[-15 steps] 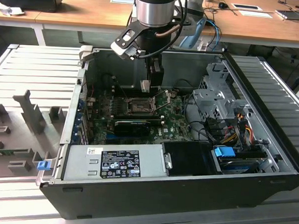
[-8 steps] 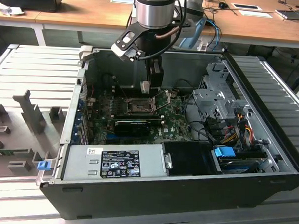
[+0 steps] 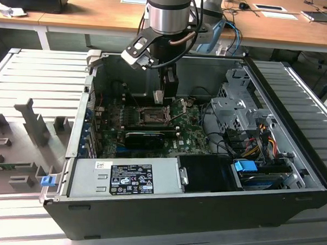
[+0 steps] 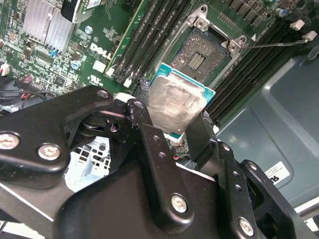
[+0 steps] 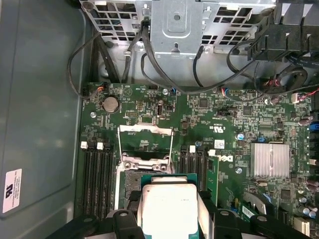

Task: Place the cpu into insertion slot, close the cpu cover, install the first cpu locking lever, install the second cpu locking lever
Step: 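Place the cpu into insertion slot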

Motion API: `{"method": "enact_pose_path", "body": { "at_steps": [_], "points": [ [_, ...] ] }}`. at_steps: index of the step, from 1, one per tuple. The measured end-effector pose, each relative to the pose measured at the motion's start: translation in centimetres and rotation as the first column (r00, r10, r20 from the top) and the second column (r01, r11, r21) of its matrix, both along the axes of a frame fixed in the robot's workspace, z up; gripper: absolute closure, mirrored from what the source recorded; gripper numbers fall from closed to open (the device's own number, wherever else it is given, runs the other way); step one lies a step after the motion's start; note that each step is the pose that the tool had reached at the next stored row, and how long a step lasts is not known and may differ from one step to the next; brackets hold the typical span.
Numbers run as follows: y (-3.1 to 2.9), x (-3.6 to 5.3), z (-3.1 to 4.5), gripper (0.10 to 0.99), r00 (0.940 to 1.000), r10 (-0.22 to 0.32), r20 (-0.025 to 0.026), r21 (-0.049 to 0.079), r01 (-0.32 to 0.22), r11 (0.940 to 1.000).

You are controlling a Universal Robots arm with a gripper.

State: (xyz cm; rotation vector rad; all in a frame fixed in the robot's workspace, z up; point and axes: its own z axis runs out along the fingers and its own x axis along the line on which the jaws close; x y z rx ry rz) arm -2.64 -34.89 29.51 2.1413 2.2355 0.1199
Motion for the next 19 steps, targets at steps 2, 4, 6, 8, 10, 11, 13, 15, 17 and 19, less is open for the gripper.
{"method": "enact_pose_path", "body": {
  "at_steps": [2,4,6,8,10,11,13,15,17,19],
  "points": [
    [0.0,0.0,-0.04,0.553,1.0,-0.001,0.0002,-0.002,0.001,1.0],
    [0.0,0.0,-0.21,0.553,1.0,-0.002,0.0002,-0.005,0.002,1.0],
    [0.02,0.0,-0.79,0.553,1.0,-0.003,0.0001,-0.005,0.003,1.0],
    [0.11,-0.02,-1.25,0.553,1.0,-0.01,0.0,-0.005,0.01,0.9999],
    [0.21,-0.1,-1.88,0.553,0.9992,-0.039,-0.0006,-0.005,0.039,0.9992],
    [0.24,-0.23,-2.08,0.553,0.9992,-0.04,-0.0007,-0.006,0.04,0.9992],
    [0.31,-0.73,-2.5,0.553,0.9992,-0.041,-0.001,-0.006,0.041,0.9992],
    [0.53,-1.16,-3.01,0.553,0.9992,-0.04,-0.0009,-0.006,0.04,0.9992],
    [0.72,-1.35,-3.44,0.553,0.9992,-0.04,-0.0009,-0.006,0.04,0.9992],
    [0.86,-1.43,-3.85,0.553,0.9992,-0.04,-0.0009,-0.005,0.04,0.9992]
  ]
}}
